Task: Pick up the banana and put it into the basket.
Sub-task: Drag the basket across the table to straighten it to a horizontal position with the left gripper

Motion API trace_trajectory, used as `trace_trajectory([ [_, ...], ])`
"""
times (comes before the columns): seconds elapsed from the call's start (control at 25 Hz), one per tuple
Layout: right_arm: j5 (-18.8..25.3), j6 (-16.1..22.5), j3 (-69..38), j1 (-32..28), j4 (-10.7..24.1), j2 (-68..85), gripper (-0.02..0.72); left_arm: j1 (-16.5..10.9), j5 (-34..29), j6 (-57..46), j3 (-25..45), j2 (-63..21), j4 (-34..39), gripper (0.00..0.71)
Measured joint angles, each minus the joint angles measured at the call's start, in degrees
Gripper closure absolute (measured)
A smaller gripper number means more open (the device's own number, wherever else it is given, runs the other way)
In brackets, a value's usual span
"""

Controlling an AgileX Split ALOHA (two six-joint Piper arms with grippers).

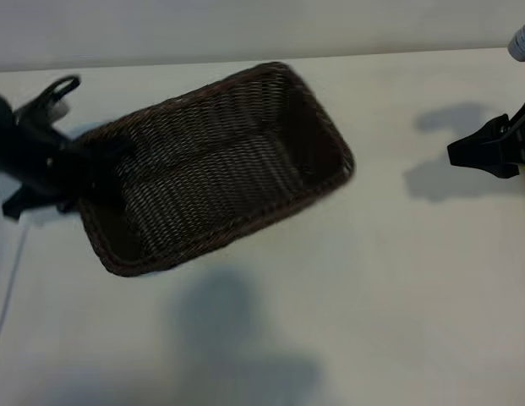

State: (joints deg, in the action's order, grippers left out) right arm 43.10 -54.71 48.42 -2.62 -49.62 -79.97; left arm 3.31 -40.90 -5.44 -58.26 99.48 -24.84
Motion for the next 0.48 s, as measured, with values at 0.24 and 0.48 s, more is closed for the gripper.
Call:
trace_trajectory([
  [0.24,0.0,0.0,0.0,0.0,0.0,0.0,0.097,6.6,-8.6,4.7,-13.4,7.9,4.7,0.553],
  [0.48,0.0,0.0,0.0,0.0,0.0,0.0,0.097,11.8,-9.4,4.4,-23.2,17.6,5.8,0.553],
])
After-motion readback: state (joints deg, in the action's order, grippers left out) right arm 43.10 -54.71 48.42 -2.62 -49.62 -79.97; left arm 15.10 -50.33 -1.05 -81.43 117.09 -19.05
